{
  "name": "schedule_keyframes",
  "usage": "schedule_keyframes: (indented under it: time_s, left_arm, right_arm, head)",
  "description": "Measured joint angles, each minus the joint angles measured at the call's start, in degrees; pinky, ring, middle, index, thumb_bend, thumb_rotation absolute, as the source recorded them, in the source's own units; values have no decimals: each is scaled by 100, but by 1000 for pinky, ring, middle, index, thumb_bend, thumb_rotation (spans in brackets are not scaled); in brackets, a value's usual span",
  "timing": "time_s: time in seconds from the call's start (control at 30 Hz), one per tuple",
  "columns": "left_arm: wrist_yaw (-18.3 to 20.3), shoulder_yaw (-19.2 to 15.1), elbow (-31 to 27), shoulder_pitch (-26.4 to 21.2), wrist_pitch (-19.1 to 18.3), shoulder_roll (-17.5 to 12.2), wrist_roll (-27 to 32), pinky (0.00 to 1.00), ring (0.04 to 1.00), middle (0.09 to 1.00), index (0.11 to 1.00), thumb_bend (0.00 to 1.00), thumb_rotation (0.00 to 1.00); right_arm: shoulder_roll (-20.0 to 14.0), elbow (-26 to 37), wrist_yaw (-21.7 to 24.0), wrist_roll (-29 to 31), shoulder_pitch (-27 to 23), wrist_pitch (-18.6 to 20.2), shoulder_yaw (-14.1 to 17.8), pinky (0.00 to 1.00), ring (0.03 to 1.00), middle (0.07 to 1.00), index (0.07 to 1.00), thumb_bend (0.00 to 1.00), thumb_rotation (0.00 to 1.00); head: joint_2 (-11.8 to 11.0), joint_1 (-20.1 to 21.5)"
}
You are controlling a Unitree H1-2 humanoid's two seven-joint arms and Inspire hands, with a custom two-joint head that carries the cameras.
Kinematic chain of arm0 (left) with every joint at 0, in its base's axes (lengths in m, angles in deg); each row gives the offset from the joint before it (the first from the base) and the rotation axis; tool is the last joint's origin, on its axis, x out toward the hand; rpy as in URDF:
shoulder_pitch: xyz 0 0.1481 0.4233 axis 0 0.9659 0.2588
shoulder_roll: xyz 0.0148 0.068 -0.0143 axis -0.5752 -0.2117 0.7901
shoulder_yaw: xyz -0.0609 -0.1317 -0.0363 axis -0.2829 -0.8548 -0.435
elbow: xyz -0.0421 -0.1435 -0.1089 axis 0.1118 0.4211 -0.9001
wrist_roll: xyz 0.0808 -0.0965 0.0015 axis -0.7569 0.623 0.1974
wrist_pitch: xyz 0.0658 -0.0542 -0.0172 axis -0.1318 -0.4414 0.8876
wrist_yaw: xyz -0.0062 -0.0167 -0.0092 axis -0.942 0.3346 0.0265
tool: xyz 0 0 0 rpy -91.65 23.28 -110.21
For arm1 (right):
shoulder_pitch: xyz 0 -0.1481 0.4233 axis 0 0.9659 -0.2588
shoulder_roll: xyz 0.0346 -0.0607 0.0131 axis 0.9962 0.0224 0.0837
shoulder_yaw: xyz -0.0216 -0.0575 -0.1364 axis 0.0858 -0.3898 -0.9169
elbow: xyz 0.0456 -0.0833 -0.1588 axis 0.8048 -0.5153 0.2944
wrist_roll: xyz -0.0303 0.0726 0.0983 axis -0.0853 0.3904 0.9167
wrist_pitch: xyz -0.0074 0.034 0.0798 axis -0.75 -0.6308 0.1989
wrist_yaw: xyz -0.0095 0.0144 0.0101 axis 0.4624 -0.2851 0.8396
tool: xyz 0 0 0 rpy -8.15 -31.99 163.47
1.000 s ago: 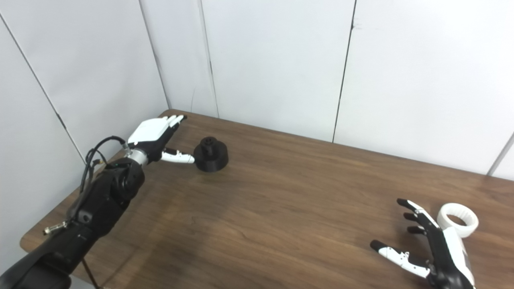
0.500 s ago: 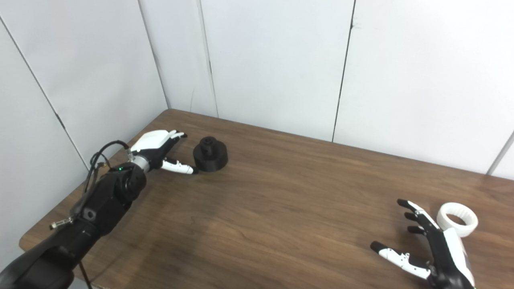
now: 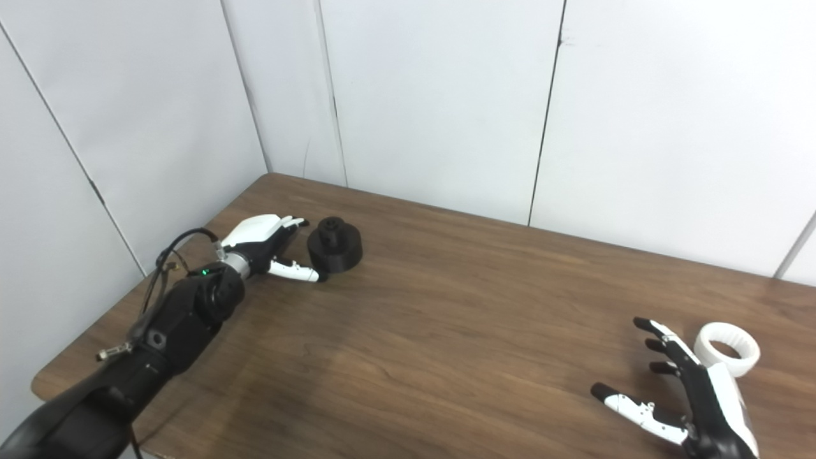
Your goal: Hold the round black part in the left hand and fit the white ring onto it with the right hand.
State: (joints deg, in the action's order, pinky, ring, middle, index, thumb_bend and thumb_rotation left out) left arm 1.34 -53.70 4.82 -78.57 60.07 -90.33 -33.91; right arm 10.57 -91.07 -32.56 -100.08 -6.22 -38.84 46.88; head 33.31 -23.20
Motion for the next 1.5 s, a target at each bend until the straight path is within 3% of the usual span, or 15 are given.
schedule_keyframes:
  time_s: [0.47,0.63,0.73,0.9,1.5]
  left_arm:
    - [-268,137,167,-139,-22,222,49,1000,1000,1000,960,1000,611]
    - [-587,85,365,-202,-5,315,96,1000,1000,1000,905,992,510]
    - [-914,10,461,-249,0,435,192,1000,1000,1000,814,934,381]
    - [-1401,-69,648,-338,234,610,353,1000,1000,998,722,900,289]
    - [-1582,-33,643,-353,364,621,605,1000,1000,997,673,900,268]
  right_arm:
    - [-45,103,44,11,55,47,54,718,834,900,841,796,356]
    - [-53,173,89,52,116,91,90,726,842,907,846,794,357]
    - [-54,296,135,86,167,158,102,720,838,907,848,794,348]
    - [-79,323,170,95,201,167,136,712,838,907,849,796,356]
    - [-89,365,203,113,206,238,176,730,840,906,850,798,353]
  head:
    - [70,88]
    - [88,123]
    - [114,141]
    - [141,141]
    - [149,158]
